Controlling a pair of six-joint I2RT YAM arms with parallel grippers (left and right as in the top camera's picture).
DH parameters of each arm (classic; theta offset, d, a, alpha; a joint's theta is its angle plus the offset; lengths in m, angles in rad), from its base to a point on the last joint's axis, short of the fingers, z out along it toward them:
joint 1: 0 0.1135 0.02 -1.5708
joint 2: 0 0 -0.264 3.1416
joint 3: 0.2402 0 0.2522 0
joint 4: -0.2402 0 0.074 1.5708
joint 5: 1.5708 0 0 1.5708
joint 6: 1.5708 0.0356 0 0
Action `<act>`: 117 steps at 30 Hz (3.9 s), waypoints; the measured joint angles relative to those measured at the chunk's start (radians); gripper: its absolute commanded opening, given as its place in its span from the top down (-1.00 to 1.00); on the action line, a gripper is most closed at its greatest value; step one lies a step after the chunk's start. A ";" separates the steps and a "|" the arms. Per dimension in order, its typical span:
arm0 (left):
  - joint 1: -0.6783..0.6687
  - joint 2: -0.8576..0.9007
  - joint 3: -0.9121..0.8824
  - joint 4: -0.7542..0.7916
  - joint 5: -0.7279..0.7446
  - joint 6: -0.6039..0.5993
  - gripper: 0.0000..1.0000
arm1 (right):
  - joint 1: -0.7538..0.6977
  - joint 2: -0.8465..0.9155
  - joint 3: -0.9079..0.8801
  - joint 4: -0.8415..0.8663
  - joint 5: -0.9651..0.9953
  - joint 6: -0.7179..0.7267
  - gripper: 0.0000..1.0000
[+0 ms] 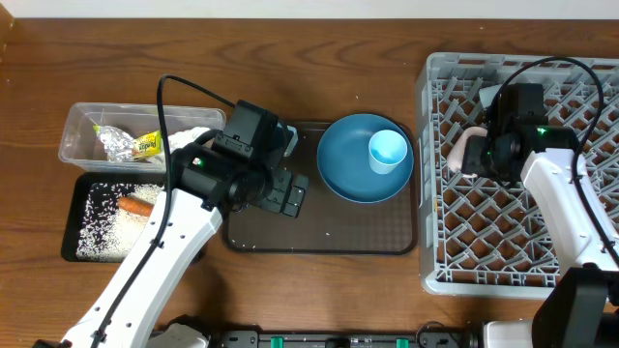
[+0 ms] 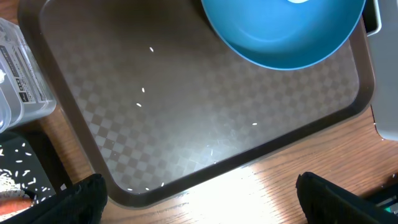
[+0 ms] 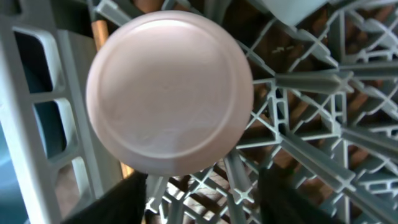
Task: Sort waste into correct bins and load items into the dishwasher rack
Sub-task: 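Lower the pink cup upside down into the rack tines, then open the right gripper and withdraw it to the rack's left edge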
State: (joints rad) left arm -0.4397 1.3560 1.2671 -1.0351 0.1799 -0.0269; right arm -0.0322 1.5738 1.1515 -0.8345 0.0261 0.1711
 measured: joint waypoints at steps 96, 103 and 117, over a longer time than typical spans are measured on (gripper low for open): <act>0.000 0.000 0.000 0.000 0.000 0.000 -1.00 | 0.053 -0.026 0.030 0.196 -0.027 -0.064 0.50; 0.000 0.000 0.000 0.000 0.000 0.000 -0.99 | 0.053 -0.026 0.030 0.192 -0.026 -0.070 -0.01; 0.000 0.000 0.000 0.000 0.000 0.000 -0.99 | 0.053 -0.026 0.030 0.188 -0.026 -0.077 -0.74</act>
State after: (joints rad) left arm -0.4397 1.3560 1.2671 -1.0351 0.1799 -0.0269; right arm 0.0212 1.5475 1.1812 -0.6460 0.0002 0.0937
